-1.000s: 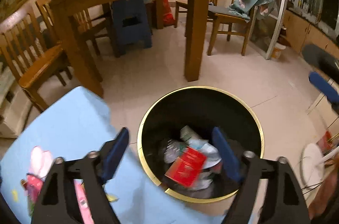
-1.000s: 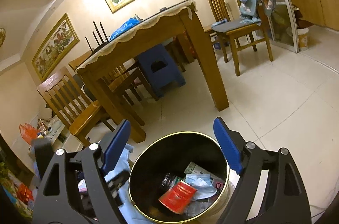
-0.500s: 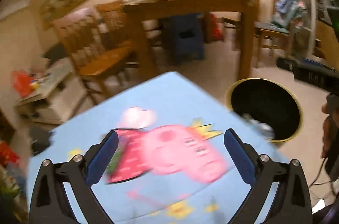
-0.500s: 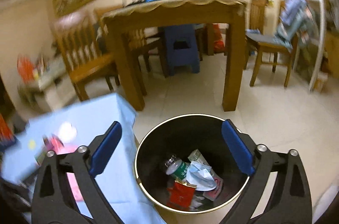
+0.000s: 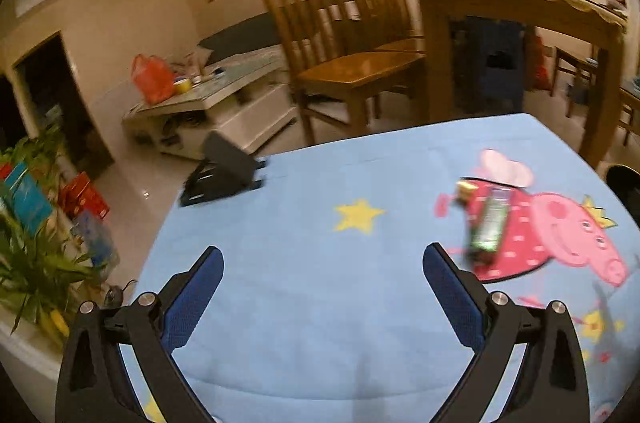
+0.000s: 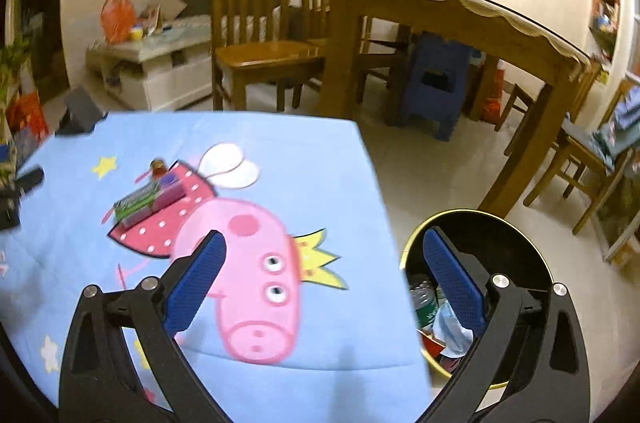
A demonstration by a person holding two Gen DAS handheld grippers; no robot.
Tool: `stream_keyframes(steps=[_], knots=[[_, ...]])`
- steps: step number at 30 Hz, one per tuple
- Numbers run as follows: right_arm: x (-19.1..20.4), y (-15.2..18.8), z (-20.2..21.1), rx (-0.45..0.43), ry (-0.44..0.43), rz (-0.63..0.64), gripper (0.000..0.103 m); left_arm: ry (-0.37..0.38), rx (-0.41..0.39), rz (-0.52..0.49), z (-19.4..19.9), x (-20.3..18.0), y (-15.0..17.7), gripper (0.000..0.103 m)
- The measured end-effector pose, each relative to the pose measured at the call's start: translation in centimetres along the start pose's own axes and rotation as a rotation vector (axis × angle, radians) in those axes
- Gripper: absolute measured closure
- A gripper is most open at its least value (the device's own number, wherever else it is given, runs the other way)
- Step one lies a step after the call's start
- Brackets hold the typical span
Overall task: Collect trash
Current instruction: 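Move both tools back over the table toward the gum and cap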
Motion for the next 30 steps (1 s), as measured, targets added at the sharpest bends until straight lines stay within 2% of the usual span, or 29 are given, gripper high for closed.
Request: stream_keyframes(steps=[2, 4, 5, 8, 10, 13, 16, 19, 22, 27, 30], knots=[[1.8, 0.1, -0.4, 0.010, 0.029, 0.043, 0.006, -0.028, -0.009, 0.020, 0.0, 1.7, 0.3, 0.007], [3.5, 0.5, -0.9, 0.030, 0.109, 0.106, 0.006, -0.057, -0.017, 0.039, -0.3, 3.0, 0.5, 0.007], [4.8, 0.6, -1.2, 0.044, 0.180, 0.164, 0.006, -0.075, -0.016, 0.052, -0.6, 4.0, 0.7, 0.007], [8.6, 0.7, -1.0, 0.019, 0.362, 0.320, 0.006, -0.032, 0.021, 0.122, -1.3, 5.5, 0.7, 0.007], [10.3, 0.6, -0.7, 0.010, 0.392, 0.364, 0.006, -0.009, 0.020, 0.167, -1.2, 6.7, 0.7, 0.007], [13.0, -0.4, 0.3, 0.002, 0.355, 0.383, 0.006, 0.007, 0.017, 0.191, -1.2, 7.4, 0.5, 0.007], [14.1, -1.9, 1.7, -0.003, 0.294, 0.344, 0.006, 0.033, 0.014, 0.217, -1.0, 7.9, 0.5, 0.007], [13.7, -4.1, 3.4, 0.024, 0.157, 0.233, 0.006, 0.051, 0.012, 0.234, -0.9, 8.3, 0.5, 0.007], [12.7, -5.7, 5.2, -0.001, 0.174, 0.194, 0.006, 0.062, 0.010, 0.241, -0.9, 8.4, 0.4, 0.007], [9.9, -6.4, 7.4, -0.027, 0.183, 0.130, 0.006, 0.074, 0.012, 0.244, -1.0, 8.1, 0.5, 0.007], [8.1, -7.0, 8.6, -0.028, 0.152, 0.070, 0.006, 0.071, 0.011, 0.239, -1.1, 7.8, 0.5, 0.007]])
Point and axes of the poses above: each gripper's, at about its wrist camera, not at the fingertips, and z roughly against the way its jaws point, x to its left, y to its underside, the point moved 2 cm from there along -z, roughly the way its jaws point, and after that the axes turned 9 degrees about y, right-handed, at the moved point
